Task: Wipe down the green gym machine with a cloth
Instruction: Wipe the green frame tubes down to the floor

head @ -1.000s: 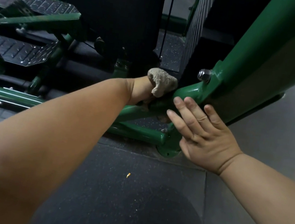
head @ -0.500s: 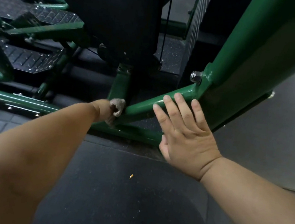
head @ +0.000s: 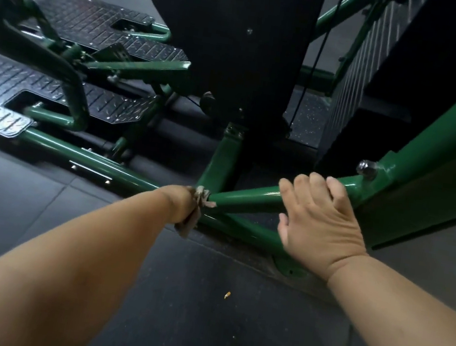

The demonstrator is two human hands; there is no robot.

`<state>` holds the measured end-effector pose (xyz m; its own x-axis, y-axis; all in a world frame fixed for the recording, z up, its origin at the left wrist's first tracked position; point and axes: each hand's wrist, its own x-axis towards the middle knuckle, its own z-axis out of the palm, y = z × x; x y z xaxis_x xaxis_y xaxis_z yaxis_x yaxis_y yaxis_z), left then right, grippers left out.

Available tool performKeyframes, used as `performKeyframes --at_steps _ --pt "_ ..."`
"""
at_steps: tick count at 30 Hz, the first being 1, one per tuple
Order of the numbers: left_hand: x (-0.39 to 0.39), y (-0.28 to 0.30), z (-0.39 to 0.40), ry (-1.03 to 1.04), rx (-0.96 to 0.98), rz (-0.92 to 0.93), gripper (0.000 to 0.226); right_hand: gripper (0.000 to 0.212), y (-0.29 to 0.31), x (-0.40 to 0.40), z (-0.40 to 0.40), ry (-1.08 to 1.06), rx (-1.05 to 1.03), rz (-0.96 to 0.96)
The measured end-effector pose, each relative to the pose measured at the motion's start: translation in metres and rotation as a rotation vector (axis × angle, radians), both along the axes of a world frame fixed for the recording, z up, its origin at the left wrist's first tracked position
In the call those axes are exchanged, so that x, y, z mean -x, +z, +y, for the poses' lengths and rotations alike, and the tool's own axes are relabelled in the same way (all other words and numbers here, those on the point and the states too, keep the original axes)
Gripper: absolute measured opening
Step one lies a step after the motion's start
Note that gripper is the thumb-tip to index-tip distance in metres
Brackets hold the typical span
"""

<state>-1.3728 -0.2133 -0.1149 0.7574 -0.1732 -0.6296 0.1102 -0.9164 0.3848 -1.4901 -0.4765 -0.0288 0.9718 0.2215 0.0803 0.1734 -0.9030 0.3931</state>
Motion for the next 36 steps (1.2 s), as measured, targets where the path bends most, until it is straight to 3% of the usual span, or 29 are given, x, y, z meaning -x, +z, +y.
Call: performKeyframes --at_steps 4,9,14,19,25,28,32,36 --pt "0.009 0.005 0.022 0.045 0.038 -0.018 0.029 0.039 0.009 -0.005 0.017 -0.077 -0.021 0.051" --pt "0.029 0.038 0.028 -0.008 0.025 -0.075 0.023 0.037 0.032 -0.025 0.041 -0.124 0.06 0.233" --pt "0.04 0.031 0.026 -0.001 0.082 -0.087 0.028 0.036 0.033 -0.042 0.056 -0.114 0.058 0.328" --pt "0.031 0.024 0.034 0.2 0.23 -0.153 0.032 0.032 0.03 -0.042 0.052 -0.143 0.102 0.327" --pt "0.047 0.068 0.04 0.341 0.262 -0.156 0.032 0.049 0.046 -0.044 0.056 -0.225 0.011 0.479" --pt "0.065 0.092 0.05 0.414 0.246 -0.132 0.029 0.068 0.048 -0.037 0.066 -0.208 -0.009 0.522" --pt "0.091 0.129 0.06 0.564 0.377 -0.106 0.026 0.081 0.071 -0.013 0.103 -0.129 -0.277 0.629" --pt "0.112 0.176 0.065 0.724 0.591 -0.043 0.018 0.079 0.114 0.006 0.142 -0.255 -0.698 0.696"
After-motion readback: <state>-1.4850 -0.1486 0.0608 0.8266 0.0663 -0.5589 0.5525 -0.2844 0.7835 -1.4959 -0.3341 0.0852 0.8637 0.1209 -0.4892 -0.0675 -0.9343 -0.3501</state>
